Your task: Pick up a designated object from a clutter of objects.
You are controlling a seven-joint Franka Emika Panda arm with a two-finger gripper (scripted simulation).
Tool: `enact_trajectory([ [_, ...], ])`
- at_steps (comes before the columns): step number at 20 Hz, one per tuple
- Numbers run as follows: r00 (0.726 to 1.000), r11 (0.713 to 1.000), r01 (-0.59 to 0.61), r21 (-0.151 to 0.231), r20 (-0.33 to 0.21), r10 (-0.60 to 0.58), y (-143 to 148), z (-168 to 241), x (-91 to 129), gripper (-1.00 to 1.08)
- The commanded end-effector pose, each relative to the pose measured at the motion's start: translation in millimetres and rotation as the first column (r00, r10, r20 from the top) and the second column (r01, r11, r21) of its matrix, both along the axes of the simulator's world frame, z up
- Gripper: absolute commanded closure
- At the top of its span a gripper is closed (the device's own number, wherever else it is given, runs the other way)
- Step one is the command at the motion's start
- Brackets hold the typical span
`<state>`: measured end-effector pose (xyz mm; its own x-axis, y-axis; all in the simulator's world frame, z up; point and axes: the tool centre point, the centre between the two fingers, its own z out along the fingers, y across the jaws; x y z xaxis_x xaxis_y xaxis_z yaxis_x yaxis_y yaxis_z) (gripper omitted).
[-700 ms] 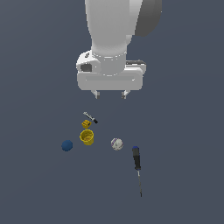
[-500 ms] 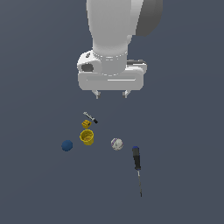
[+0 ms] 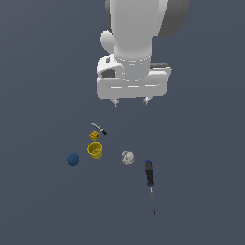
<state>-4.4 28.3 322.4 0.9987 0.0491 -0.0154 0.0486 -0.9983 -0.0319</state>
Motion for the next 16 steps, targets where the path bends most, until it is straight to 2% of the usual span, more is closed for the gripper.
enact_trajectory([
  [1, 1.0, 1.0, 0.0, 0.0, 0.0, 0.0, 0, 0, 0, -0.92],
  [9, 0.999, 0.999, 0.035, 0.003, 0.001, -0.035, -14, -21, 10, -0.92],
  [16, 0.994, 0.994, 0.112, 0.005, 0.003, -0.112, -47, -71, 28, -0.92],
])
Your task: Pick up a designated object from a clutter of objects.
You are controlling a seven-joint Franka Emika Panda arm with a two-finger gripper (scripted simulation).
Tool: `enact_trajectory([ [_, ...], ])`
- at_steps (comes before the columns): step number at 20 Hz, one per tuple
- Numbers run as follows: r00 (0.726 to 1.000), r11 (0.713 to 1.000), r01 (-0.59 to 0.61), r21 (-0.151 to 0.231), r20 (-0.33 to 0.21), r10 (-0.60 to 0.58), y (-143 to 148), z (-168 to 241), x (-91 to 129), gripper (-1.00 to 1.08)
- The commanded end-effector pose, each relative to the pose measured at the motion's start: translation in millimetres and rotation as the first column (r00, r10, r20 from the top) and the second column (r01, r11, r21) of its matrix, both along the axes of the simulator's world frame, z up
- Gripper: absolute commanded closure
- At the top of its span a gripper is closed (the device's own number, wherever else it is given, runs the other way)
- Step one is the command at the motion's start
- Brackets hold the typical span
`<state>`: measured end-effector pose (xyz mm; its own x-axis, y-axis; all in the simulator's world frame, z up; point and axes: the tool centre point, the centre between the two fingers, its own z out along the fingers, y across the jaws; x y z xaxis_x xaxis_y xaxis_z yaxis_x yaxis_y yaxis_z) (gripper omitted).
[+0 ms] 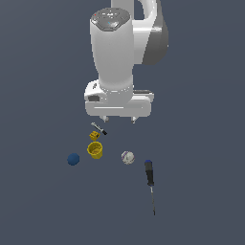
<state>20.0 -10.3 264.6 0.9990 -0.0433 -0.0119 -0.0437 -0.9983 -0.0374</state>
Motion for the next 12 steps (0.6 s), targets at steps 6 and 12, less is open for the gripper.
enact_trajectory([
  [6, 0.993, 0.993, 0.119, -0.008, 0.003, -0.119, -55, -77, 16, -0.92],
  [12, 0.981, 0.98, 0.195, -0.023, 0.007, -0.195, -93, -130, 16, -0.92],
])
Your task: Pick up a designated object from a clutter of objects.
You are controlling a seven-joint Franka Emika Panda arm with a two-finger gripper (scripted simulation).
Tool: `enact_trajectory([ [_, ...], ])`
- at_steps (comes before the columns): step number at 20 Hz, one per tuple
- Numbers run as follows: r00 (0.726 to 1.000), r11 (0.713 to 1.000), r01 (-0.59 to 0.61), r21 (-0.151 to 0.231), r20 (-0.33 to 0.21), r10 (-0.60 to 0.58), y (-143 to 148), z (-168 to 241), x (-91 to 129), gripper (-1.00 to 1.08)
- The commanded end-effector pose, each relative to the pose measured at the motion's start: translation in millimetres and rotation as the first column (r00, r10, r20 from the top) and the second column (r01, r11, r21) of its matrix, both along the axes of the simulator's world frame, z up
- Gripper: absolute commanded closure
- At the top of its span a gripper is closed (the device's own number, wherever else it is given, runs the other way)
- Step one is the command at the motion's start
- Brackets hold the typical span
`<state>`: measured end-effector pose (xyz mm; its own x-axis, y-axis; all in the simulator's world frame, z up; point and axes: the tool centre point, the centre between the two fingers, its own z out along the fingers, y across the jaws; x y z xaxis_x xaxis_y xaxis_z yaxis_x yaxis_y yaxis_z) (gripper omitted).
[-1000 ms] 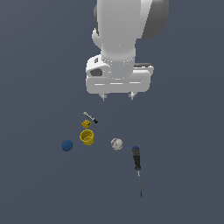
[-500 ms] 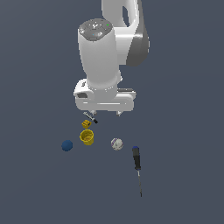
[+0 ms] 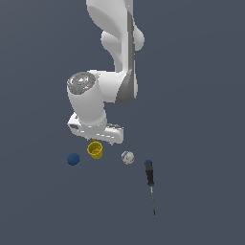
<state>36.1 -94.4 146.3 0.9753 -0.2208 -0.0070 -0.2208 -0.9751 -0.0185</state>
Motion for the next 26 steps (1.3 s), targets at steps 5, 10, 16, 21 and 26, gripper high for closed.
enact_trajectory([
  [5, 0.998, 0.998, 0.056, -0.015, 0.003, -0.056, -28, -38, -3, -0.92],
  [10, 0.997, 0.997, 0.071, -0.019, 0.003, -0.071, -36, -49, -5, -0.92],
  [16, 0.998, 0.997, 0.07, -0.019, 0.001, -0.07, -36, -54, -5, -0.92],
  [21, 0.997, 0.997, 0.071, -0.019, 0.002, -0.071, -36, -76, -6, -0.92],
  [26, 0.997, 0.997, 0.072, -0.02, 0.003, -0.072, -37, -96, -6, -0.92],
])
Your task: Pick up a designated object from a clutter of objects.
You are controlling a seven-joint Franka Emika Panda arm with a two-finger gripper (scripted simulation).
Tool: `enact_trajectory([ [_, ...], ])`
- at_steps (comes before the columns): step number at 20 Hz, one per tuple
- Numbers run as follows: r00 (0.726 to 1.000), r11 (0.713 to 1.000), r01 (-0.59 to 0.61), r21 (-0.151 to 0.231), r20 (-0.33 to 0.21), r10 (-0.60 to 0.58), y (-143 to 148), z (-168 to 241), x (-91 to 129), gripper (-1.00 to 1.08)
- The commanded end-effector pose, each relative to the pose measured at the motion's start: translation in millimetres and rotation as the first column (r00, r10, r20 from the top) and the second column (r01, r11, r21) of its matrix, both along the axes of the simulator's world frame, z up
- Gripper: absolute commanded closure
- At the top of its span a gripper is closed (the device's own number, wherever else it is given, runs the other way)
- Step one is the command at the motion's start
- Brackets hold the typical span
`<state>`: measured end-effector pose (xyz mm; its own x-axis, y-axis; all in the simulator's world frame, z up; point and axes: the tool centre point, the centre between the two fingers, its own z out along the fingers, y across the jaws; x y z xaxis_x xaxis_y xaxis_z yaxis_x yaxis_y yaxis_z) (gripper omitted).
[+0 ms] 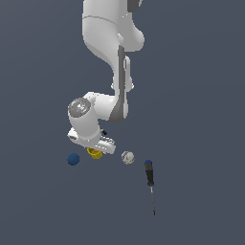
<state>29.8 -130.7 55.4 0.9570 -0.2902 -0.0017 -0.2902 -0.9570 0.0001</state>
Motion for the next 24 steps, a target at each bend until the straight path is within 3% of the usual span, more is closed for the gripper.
enact_trajectory([
  [1, 1.0, 1.0, 0.0, 0.0, 0.001, 0.0, 0, -7, 1, -0.92],
  [4, 1.0, 1.0, 0.0, 0.0, 0.001, 0.0, 0, -9, 1, -0.92],
  [5, 1.0, 1.0, 0.0, 0.0, 0.001, 0.0, 0, -9, 1, 1.08],
  [17, 1.0, 1.0, 0.0, 0.0, 0.001, 0.0, 0, -7, 1, 1.08],
  [24, 1.0, 1.0, 0.0, 0.0, 0.001, 0.0, 10, 17, 7, 1.08],
])
